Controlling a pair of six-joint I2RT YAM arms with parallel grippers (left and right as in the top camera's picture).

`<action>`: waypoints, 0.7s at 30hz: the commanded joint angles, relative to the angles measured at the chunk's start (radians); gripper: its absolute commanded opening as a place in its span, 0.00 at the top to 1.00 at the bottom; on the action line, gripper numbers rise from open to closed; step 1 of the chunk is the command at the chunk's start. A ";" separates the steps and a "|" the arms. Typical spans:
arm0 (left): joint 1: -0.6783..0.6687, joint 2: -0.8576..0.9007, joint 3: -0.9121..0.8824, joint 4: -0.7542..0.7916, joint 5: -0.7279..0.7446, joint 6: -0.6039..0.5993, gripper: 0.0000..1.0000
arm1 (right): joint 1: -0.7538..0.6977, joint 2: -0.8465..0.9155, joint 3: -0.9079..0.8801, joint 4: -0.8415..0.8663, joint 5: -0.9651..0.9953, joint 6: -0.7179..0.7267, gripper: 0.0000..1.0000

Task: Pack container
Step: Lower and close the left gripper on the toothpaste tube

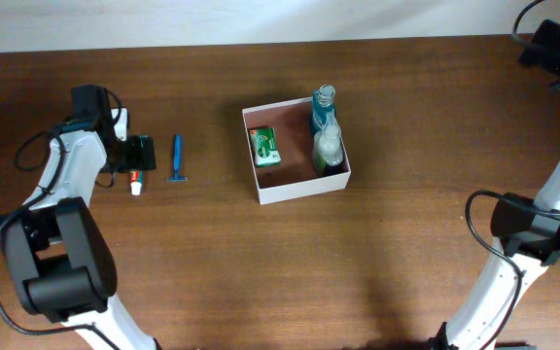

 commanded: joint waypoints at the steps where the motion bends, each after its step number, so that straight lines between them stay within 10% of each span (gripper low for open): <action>1: 0.000 0.052 0.018 0.035 0.000 0.021 0.01 | -0.003 0.018 -0.003 -0.006 -0.002 0.005 0.02; 21: 0.001 0.097 0.018 0.064 0.055 0.029 0.01 | -0.003 0.018 -0.003 -0.006 -0.002 0.005 0.02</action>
